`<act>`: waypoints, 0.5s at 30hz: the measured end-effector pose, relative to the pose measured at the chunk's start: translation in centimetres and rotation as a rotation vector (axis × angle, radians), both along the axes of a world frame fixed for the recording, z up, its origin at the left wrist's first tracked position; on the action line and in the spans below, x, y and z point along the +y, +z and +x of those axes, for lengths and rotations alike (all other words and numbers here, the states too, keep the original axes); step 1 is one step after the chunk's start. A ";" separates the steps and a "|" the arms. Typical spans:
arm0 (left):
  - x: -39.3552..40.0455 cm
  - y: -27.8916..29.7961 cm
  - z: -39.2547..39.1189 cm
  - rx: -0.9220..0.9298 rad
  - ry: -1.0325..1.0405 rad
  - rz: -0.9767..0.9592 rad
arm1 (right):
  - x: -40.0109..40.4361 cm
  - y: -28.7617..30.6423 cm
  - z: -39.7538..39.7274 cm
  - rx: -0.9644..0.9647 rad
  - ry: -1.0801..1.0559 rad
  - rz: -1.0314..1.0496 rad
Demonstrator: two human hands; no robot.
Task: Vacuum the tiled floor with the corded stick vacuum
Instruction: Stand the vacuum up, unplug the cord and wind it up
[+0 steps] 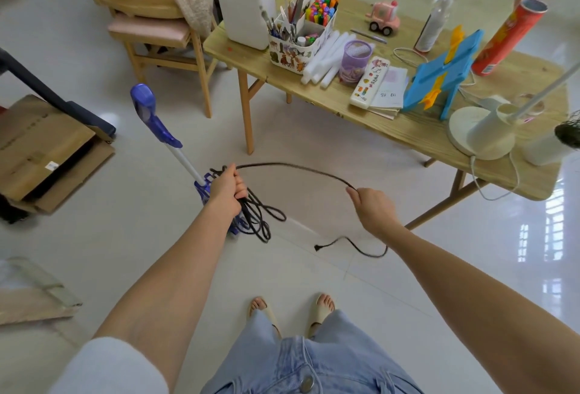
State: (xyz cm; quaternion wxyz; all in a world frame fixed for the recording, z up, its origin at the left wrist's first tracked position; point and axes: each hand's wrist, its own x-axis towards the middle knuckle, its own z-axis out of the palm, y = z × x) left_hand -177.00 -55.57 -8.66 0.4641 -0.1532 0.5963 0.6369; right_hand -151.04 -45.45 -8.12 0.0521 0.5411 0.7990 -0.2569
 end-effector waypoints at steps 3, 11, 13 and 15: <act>-0.5 0.0 1.8 0.217 -0.378 -0.095 | -2.0 1.2 -3.6 0.126 0.035 -0.062; 0.3 2.1 5.1 0.230 -0.720 0.030 | -5.8 2.0 -8.1 0.069 0.297 -0.296; 0.3 2.3 5.0 0.267 -0.724 0.015 | -5.9 2.4 -8.2 0.058 0.318 -0.315; 0.6 2.3 4.9 0.315 -0.671 -0.031 | -5.9 2.9 -8.1 0.082 0.332 -0.285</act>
